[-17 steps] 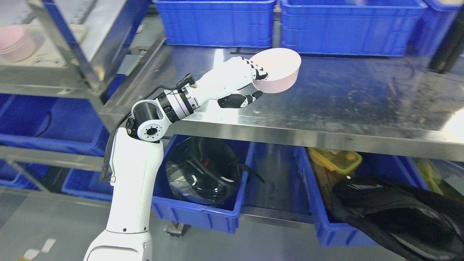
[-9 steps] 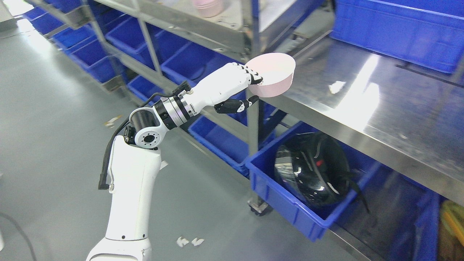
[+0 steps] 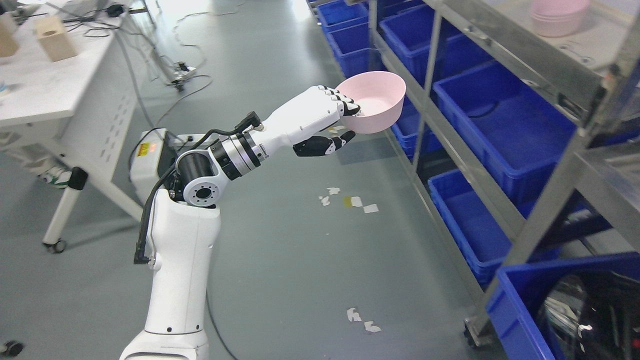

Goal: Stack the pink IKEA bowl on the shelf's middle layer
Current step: 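Hold the bowl raised in the left hand while the robot turns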

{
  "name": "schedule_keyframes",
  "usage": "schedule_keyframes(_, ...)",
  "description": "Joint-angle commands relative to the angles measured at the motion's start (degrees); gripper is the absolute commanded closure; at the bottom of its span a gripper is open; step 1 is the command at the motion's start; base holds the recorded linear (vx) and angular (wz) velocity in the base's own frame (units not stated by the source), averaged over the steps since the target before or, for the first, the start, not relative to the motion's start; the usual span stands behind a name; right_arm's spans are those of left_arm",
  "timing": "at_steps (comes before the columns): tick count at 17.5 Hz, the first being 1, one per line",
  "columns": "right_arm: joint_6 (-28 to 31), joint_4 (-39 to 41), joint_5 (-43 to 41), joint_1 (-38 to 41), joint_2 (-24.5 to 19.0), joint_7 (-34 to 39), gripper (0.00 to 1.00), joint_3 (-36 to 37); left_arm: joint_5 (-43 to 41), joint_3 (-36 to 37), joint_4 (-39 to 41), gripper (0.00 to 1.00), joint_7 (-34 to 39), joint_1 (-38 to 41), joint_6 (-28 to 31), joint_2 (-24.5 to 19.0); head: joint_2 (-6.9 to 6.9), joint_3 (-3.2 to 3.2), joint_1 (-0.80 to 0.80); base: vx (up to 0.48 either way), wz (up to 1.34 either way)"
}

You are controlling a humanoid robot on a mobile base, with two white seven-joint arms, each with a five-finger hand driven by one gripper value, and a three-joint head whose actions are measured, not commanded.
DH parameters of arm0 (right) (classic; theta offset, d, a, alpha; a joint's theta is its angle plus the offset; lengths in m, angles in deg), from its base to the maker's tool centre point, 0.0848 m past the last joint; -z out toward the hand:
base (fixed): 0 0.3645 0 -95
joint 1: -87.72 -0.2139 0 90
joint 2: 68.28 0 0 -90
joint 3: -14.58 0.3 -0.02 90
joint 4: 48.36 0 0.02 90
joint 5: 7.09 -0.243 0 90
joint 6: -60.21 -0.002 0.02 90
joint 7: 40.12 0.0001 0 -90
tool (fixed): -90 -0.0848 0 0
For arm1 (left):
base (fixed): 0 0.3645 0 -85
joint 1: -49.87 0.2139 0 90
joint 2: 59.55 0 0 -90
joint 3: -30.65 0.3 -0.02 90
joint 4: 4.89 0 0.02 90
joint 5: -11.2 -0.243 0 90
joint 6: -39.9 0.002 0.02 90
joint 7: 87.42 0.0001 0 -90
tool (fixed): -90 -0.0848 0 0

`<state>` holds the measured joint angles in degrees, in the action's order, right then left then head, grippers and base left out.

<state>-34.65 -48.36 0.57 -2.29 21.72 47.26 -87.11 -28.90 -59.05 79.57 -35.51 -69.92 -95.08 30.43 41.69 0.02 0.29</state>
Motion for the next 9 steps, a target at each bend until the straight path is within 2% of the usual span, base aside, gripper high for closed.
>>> schedule_keyframes(1, 0.03, 1.0, 0.08, 0.88, 1.0, -0.01, 0.0, 0.0, 0.02, 0.4, 0.53, 0.99, 0.03, 0.17, -0.01, -0.98, 0.0, 0.0, 0.0, 0.148, 0.88)
schedule_keyframes(4, 0.03, 1.0, -0.01, 0.88, 1.0, -0.01, 0.0, 0.0, 0.02, 0.4, 0.53, 0.99, 0.03, 0.17, -0.01, -0.98, 0.0, 0.0, 0.0, 0.162, 0.77)
schedule_keyframes(9, 0.03, 1.0, 0.08, 0.88, 1.0, -0.01, 0.0, 0.0, 0.19, 0.4, 0.53, 0.99, 0.03, 0.17, -0.01, -0.98, 0.0, 0.0, 0.0, 0.281, 0.53)
